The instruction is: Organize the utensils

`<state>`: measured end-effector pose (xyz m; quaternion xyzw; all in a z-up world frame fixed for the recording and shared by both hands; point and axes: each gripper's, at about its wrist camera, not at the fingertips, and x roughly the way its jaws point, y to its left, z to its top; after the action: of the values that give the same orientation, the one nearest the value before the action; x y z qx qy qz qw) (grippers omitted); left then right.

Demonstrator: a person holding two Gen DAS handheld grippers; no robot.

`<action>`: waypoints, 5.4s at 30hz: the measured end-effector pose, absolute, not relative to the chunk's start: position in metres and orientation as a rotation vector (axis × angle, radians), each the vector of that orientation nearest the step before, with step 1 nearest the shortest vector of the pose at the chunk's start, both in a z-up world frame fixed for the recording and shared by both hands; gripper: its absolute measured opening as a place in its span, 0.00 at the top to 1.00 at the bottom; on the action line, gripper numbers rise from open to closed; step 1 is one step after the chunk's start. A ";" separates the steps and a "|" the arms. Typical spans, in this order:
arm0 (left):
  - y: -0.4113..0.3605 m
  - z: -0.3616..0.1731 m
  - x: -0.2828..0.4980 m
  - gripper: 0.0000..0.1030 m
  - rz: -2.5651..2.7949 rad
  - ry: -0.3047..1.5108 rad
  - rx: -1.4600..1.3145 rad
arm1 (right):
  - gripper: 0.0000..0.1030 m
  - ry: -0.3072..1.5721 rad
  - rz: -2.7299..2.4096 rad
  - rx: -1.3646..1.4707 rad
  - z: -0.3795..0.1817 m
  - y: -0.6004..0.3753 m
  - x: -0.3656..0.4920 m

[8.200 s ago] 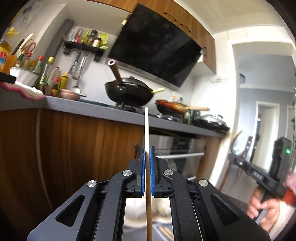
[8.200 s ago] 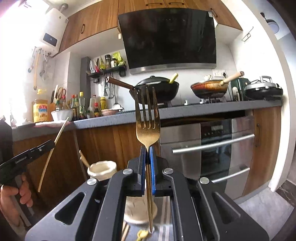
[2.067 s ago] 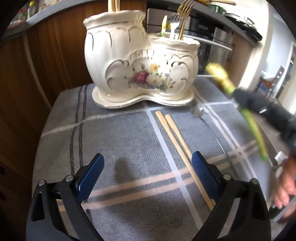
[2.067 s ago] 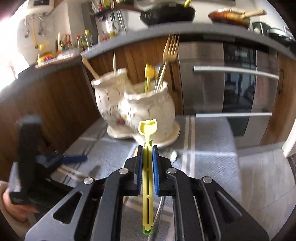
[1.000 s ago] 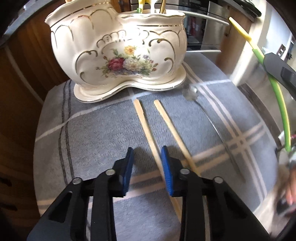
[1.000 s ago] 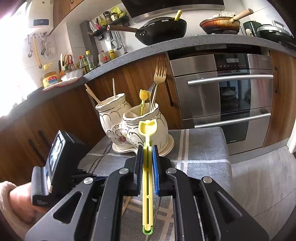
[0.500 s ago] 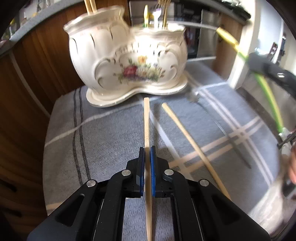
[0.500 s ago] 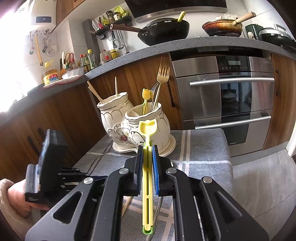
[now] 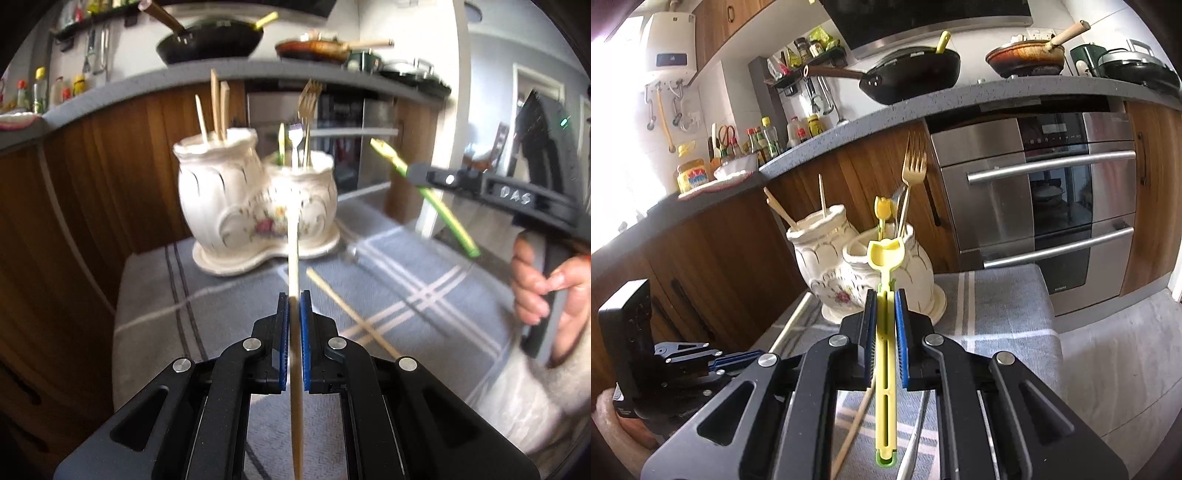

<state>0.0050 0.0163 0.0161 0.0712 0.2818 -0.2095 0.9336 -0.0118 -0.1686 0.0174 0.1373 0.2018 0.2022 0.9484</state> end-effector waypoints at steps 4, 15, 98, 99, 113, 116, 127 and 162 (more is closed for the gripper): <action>0.030 0.027 0.000 0.94 -0.420 0.499 0.141 | 0.91 0.391 0.409 0.275 0.024 -0.163 -0.006; 0.065 0.065 0.010 0.94 -0.365 0.347 0.041 | 0.91 0.272 0.433 0.251 0.065 -0.141 0.034; 0.096 -0.030 0.222 0.64 -0.427 0.917 0.193 | 0.91 0.230 0.488 0.385 0.030 -0.135 0.121; 0.096 -0.032 0.223 0.64 -0.439 0.923 0.200 | 0.91 0.230 0.488 0.384 0.030 -0.135 0.121; 0.075 -0.031 0.222 0.94 -0.441 0.875 0.261 | 0.91 0.229 0.489 0.381 0.030 -0.134 0.121; 0.091 -0.024 0.207 0.94 -0.407 0.837 0.175 | 0.91 0.228 0.489 0.381 0.031 -0.134 0.121; 0.120 -0.017 0.151 0.95 -0.338 0.868 0.136 | 0.91 0.228 0.488 0.389 0.031 -0.136 0.120; 0.119 0.094 0.146 0.94 -0.395 0.245 -0.303 | 0.91 0.226 0.491 0.387 0.032 -0.137 0.118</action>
<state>0.1456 0.1188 0.0940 -0.1496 0.1210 -0.1948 0.9618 0.1180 -0.1368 0.0316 0.1900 0.1110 0.2411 0.9452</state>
